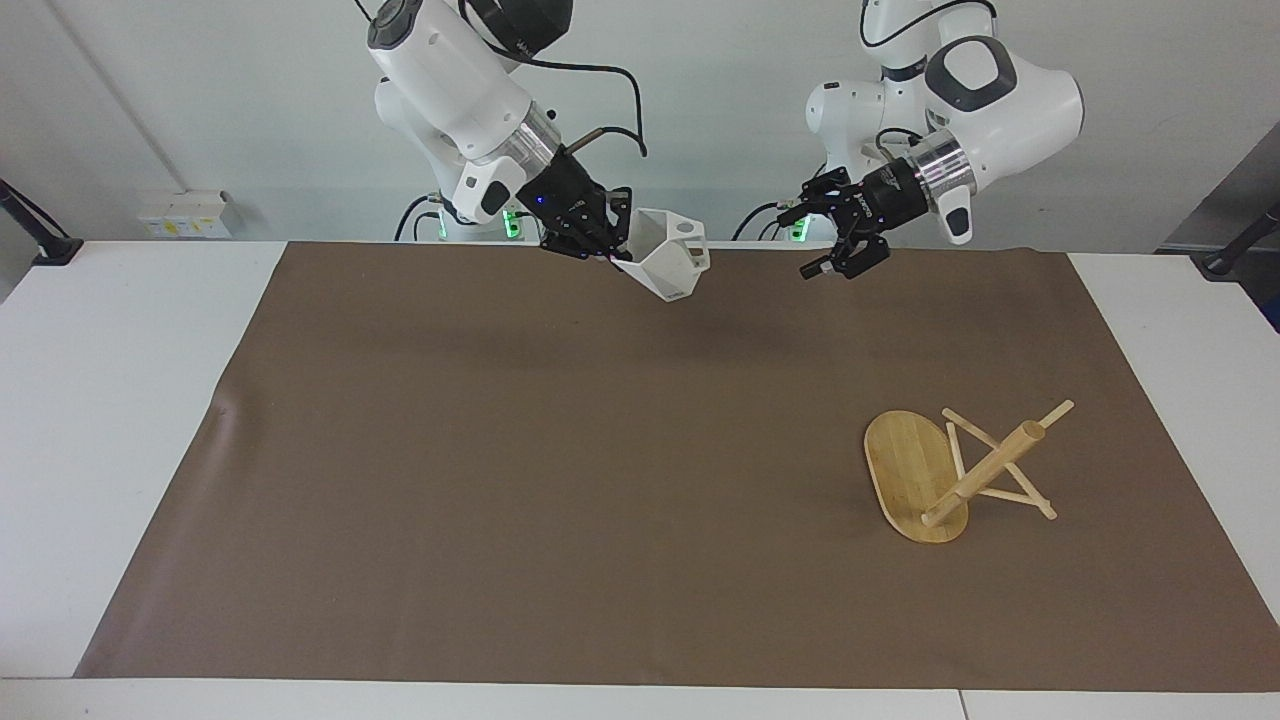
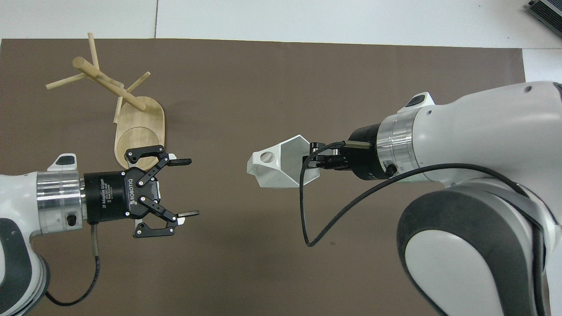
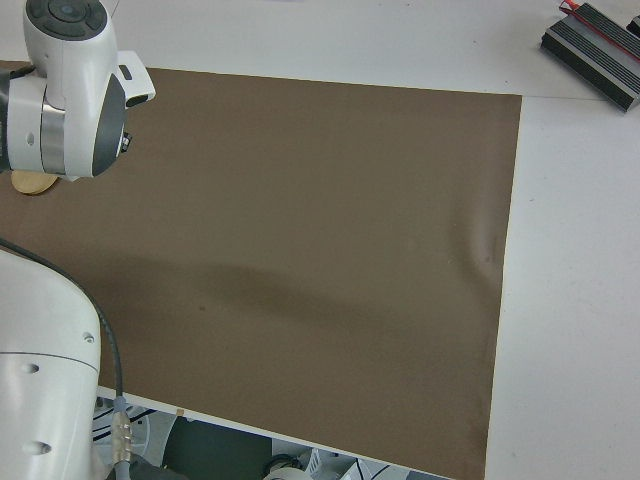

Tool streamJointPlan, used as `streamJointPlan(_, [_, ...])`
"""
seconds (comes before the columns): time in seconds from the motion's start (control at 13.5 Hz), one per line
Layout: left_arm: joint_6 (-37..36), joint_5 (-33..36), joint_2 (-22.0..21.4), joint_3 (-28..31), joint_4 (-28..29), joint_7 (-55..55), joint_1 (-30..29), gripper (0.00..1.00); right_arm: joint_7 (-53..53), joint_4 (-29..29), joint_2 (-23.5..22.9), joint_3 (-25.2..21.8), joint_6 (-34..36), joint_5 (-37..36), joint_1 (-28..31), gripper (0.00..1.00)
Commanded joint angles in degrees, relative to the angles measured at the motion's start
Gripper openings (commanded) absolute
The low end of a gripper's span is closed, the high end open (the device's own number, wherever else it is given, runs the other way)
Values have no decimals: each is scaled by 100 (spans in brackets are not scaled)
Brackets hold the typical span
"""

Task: Hang cup on rack
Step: 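Lift the cup with the right gripper while the left gripper approaches, then grasp the cup with the left gripper, then open the right gripper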

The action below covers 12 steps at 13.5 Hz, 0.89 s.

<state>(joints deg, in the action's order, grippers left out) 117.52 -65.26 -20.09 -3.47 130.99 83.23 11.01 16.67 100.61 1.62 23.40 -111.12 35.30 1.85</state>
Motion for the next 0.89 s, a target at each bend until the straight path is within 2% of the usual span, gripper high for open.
streamJointPlan(0.0, [429,-198,75,49,76,141,375,100,134,178,58,60,-312,530,87,2])
streamJointPlan(0.22, [912,-549,260,49,32,211,814,100,240,187,-4,165,-393,707,17,2])
streamJointPlan(0.44, [922,-663,383,57,-82,431,736,100,240,213,-117,287,-427,715,-45,2])
streamJointPlan(0.59, [913,-725,418,57,-117,440,727,100,257,222,-170,402,-690,716,-45,2])
streamJointPlan(0.81, [913,-725,725,57,-363,431,701,100,258,222,-188,473,-718,716,-45,2])
